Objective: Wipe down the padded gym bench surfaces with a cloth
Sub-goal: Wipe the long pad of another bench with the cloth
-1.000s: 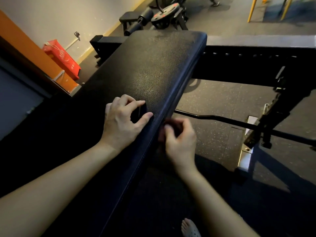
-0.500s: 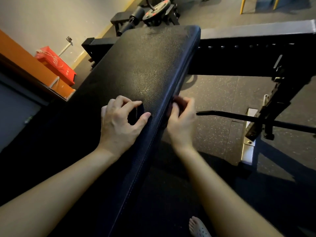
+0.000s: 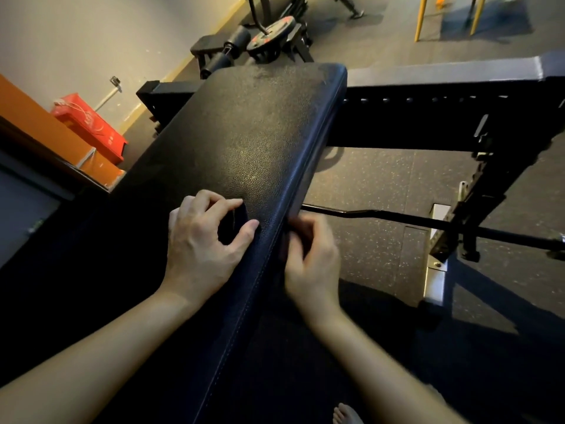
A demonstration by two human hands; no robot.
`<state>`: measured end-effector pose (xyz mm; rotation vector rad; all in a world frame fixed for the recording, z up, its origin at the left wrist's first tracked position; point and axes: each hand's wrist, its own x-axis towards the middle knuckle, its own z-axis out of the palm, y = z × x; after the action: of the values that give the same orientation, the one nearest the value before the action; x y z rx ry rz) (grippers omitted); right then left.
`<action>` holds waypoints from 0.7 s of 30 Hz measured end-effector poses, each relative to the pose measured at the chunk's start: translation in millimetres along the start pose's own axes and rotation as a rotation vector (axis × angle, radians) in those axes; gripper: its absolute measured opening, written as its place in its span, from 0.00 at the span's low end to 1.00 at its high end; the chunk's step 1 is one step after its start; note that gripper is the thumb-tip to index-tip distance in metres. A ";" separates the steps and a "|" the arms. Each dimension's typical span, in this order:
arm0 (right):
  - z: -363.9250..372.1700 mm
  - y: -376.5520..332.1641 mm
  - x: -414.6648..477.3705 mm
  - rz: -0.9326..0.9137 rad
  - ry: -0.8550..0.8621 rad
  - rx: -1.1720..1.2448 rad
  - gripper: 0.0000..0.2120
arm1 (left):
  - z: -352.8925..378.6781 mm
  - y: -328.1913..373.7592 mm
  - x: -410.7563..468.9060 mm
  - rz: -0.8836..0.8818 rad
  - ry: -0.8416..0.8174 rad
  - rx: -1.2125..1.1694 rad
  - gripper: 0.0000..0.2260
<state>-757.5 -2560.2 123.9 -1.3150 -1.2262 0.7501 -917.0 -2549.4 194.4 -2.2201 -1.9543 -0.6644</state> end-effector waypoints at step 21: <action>-14.1 33.2 187.2 0.002 0.030 -0.293 0.05 | -0.6 25.5 72.0 0.043 -0.146 0.010 0.23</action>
<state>-689.1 -2382.8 137.3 -1.5598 -1.3465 0.5635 -887.1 -2487.8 228.2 -2.3594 -1.9622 -0.4988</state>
